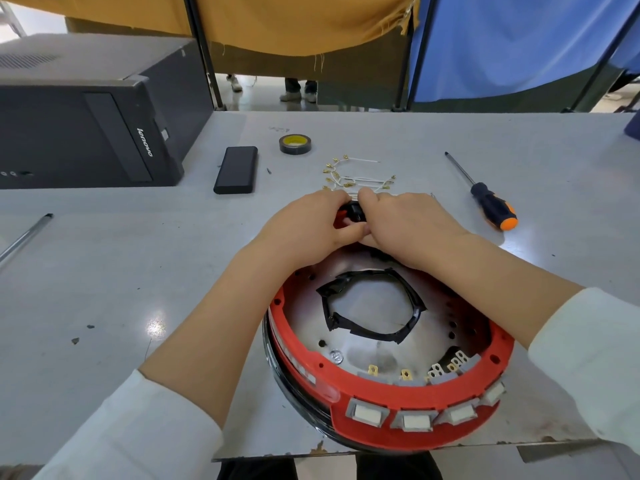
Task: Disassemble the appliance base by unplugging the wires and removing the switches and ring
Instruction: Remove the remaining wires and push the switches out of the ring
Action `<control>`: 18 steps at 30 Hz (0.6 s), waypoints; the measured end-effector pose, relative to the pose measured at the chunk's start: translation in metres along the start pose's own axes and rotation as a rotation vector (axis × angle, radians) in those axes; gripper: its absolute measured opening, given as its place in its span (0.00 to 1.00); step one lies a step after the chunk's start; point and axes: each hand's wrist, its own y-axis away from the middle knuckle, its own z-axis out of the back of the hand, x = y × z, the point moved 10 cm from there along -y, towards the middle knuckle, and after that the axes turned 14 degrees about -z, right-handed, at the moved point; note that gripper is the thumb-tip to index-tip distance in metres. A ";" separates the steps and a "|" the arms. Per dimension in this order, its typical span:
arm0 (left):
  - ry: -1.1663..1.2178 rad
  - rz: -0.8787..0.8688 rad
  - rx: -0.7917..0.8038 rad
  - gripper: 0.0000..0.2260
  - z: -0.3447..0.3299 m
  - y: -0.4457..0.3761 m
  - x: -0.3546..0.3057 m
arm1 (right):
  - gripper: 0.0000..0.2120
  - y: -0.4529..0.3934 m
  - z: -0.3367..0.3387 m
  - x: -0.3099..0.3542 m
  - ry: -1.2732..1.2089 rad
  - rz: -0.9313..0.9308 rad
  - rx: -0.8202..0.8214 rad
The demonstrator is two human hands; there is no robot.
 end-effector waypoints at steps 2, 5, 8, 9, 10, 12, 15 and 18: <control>-0.010 -0.003 -0.005 0.14 0.000 0.000 -0.001 | 0.19 0.000 0.002 -0.003 -0.024 -0.010 -0.004; -0.022 -0.014 -0.017 0.15 0.001 0.001 -0.002 | 0.19 -0.004 0.000 -0.015 -0.105 -0.081 0.079; -0.120 -0.057 -0.005 0.20 0.001 0.001 -0.010 | 0.17 -0.006 -0.006 -0.032 -0.233 -0.194 0.182; -0.198 -0.076 0.005 0.21 0.001 0.000 -0.014 | 0.15 -0.006 -0.007 -0.039 -0.289 -0.242 0.204; -0.297 -0.101 0.021 0.21 0.000 -0.003 -0.018 | 0.13 -0.006 -0.009 -0.045 -0.340 -0.292 0.229; -0.446 -0.134 0.063 0.18 0.000 -0.009 -0.023 | 0.09 -0.006 -0.013 -0.051 -0.375 -0.349 0.286; -0.462 -0.071 0.137 0.13 -0.003 -0.022 -0.024 | 0.10 -0.006 -0.015 -0.048 -0.302 -0.350 0.305; -0.607 -0.060 0.229 0.14 -0.018 -0.037 -0.026 | 0.12 -0.006 -0.010 -0.043 -0.230 -0.312 0.253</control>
